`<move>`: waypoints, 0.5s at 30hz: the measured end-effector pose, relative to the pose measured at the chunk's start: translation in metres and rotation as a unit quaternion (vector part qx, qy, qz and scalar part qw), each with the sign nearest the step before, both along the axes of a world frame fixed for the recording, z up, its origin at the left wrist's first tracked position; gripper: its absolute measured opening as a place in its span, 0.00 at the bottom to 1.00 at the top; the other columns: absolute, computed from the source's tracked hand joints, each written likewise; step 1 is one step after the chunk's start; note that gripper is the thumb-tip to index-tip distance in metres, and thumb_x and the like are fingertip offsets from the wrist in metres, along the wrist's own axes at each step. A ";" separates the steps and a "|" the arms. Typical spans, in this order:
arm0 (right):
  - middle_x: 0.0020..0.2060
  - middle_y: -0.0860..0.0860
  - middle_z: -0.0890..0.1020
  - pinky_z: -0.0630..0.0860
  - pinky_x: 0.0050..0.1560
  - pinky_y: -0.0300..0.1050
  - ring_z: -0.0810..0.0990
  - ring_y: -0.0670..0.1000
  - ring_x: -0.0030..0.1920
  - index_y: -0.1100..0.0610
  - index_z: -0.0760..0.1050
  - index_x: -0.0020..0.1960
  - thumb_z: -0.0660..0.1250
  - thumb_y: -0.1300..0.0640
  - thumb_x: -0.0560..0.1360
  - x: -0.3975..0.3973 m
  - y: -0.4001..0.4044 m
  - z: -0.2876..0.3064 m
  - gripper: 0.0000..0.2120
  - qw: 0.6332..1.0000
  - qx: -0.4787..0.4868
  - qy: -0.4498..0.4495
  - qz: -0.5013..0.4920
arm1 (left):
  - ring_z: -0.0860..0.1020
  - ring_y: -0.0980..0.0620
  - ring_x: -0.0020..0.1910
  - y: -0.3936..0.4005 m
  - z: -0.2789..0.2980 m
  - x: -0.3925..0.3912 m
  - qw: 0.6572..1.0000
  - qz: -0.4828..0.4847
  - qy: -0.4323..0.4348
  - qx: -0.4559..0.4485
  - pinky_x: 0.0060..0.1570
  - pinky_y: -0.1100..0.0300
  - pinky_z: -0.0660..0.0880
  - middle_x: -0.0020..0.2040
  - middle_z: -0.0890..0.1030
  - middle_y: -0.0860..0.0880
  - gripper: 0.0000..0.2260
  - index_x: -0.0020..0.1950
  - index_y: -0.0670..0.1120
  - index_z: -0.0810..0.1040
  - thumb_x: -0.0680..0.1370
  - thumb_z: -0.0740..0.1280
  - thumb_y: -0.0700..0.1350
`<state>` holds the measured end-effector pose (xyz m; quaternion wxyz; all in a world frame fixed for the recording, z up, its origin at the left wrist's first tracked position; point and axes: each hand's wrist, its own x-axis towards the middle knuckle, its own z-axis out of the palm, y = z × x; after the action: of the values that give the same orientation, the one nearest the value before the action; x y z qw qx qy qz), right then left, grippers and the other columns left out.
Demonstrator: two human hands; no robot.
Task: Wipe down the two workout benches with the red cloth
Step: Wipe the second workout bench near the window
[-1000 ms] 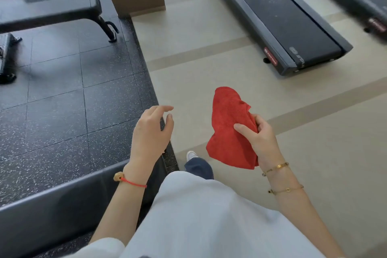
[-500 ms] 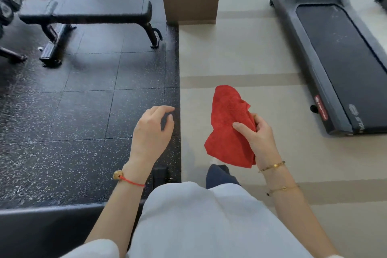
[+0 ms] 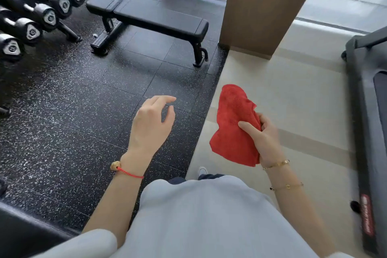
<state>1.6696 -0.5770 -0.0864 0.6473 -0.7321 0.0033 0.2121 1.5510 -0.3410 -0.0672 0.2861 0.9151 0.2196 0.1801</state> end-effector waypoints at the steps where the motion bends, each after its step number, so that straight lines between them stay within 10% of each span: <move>1: 0.46 0.51 0.84 0.78 0.57 0.58 0.82 0.53 0.47 0.50 0.77 0.49 0.73 0.62 0.72 0.021 0.012 0.003 0.10 1.000 0.002 -0.002 0.013 | 0.78 0.50 0.58 0.007 0.003 0.014 1.000 0.012 -0.003 0.000 0.60 0.54 0.75 0.57 0.82 0.51 0.11 0.61 0.47 0.80 0.80 0.64 0.43; 10: 0.43 0.45 0.84 0.78 0.43 0.40 0.82 0.44 0.42 0.51 0.78 0.50 0.73 0.53 0.64 0.161 0.134 0.000 0.15 0.996 0.004 0.001 0.086 | 0.79 0.49 0.57 0.098 -0.002 0.129 0.997 0.078 0.000 -0.014 0.60 0.53 0.75 0.57 0.82 0.50 0.11 0.60 0.46 0.80 0.80 0.64 0.42; 15: 0.46 0.51 0.84 0.80 0.50 0.50 0.81 0.52 0.47 0.51 0.77 0.49 0.76 0.58 0.68 0.230 0.220 -0.014 0.12 0.996 -0.012 0.001 0.093 | 0.78 0.49 0.58 0.182 -0.007 0.205 0.997 0.079 0.003 -0.014 0.61 0.53 0.74 0.57 0.82 0.50 0.11 0.61 0.46 0.80 0.80 0.64 0.42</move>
<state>1.8999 -0.3569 -0.1000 0.6163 -0.7364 -0.0617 0.2722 1.7557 -0.1591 -0.0741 0.2833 0.8913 0.2947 0.1959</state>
